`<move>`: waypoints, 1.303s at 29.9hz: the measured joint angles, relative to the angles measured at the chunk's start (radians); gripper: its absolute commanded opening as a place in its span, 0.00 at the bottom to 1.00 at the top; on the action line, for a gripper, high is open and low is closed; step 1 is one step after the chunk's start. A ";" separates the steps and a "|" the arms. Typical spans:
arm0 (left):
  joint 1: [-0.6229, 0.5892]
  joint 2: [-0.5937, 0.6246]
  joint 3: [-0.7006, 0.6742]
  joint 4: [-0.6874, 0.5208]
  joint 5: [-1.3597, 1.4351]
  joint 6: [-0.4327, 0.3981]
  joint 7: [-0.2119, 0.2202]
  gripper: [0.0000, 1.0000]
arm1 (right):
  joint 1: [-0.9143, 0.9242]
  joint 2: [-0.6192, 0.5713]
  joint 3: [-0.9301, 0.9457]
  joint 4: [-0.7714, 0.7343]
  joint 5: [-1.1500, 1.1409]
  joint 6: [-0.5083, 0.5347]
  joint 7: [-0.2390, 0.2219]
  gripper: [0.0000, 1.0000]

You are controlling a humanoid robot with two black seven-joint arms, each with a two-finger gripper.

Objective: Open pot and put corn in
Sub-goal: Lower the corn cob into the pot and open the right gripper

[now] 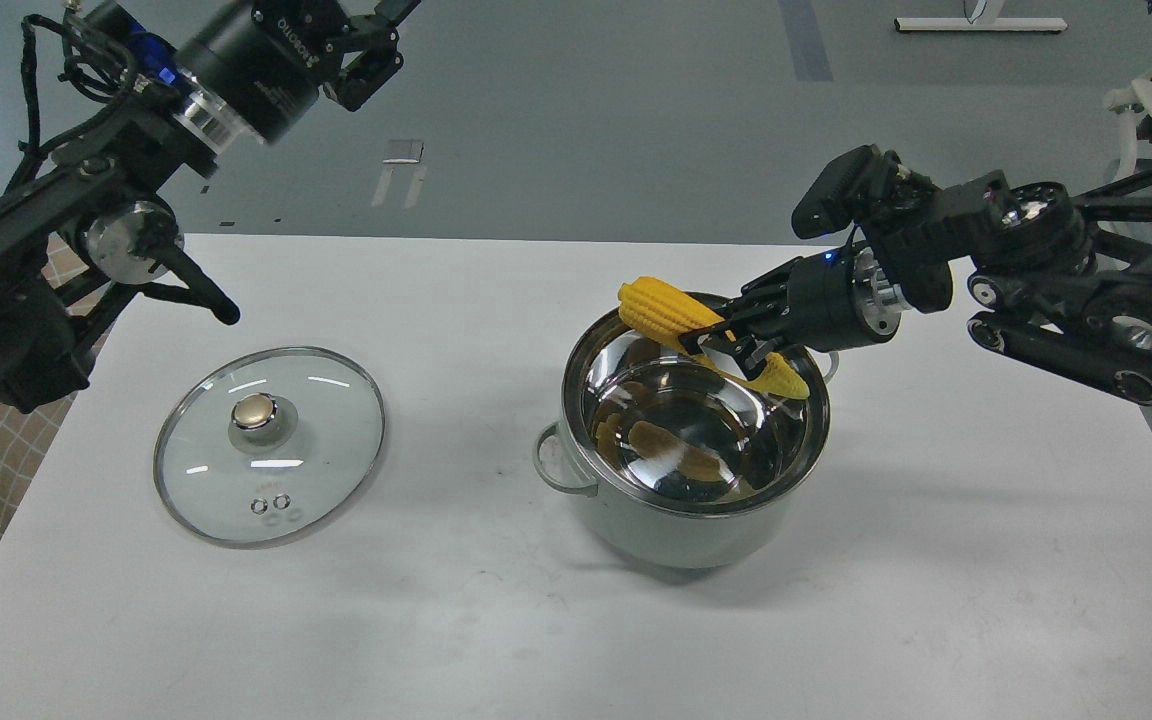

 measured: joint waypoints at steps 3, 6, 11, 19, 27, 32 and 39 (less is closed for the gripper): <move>0.000 -0.003 0.000 0.000 0.000 0.000 0.000 0.94 | -0.004 0.009 -0.010 0.000 0.000 0.000 0.000 0.34; 0.000 -0.004 0.000 0.000 -0.001 0.000 0.000 0.94 | -0.010 0.010 -0.027 0.000 0.000 0.000 0.000 0.45; 0.000 -0.005 0.000 0.000 -0.001 0.001 0.000 0.94 | -0.018 0.010 -0.036 0.003 0.003 -0.007 0.000 0.75; -0.001 -0.005 0.000 0.001 -0.001 0.003 0.000 0.94 | -0.018 0.009 -0.041 0.008 0.041 -0.010 0.000 0.93; -0.001 -0.004 -0.002 0.002 -0.001 0.002 0.000 0.97 | -0.018 0.008 -0.004 -0.013 0.096 -0.033 0.000 0.99; -0.001 -0.018 -0.002 0.008 0.001 0.006 0.000 0.98 | -0.002 -0.014 0.099 -0.116 0.290 -0.065 0.000 0.99; 0.001 -0.053 0.000 0.027 0.010 0.040 0.000 0.98 | -0.039 -0.026 0.270 -0.338 0.577 -0.067 -0.001 1.00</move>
